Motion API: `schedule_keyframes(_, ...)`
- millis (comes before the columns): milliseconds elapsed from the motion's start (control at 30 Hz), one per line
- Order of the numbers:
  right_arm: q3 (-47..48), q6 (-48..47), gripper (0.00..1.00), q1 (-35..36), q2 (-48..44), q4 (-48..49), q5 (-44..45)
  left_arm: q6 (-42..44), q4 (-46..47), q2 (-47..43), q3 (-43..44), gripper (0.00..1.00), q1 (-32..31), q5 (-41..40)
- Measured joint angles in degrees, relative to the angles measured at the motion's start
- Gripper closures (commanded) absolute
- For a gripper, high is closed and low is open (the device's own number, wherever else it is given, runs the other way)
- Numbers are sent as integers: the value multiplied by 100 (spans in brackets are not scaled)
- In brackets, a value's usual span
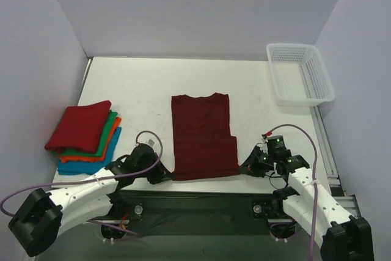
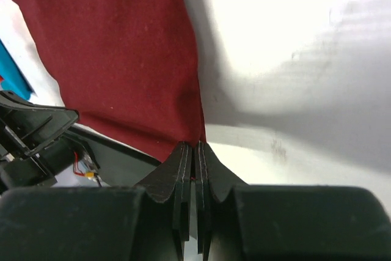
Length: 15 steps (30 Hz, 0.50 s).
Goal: Fold and stack the t-shirts
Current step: Fold the long partially folded tshirt into a neat square
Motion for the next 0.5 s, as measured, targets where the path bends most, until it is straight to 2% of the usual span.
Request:
schedule_keyframes(367,831,-205,100,332,-1222,-1582,282,0,-1596,-1714,603,100,-597,-179)
schedule_keyframes(500,1292,-243,100,376,-1281,-1967,306,37,-2059,-1926,1071,100,-608,-232)
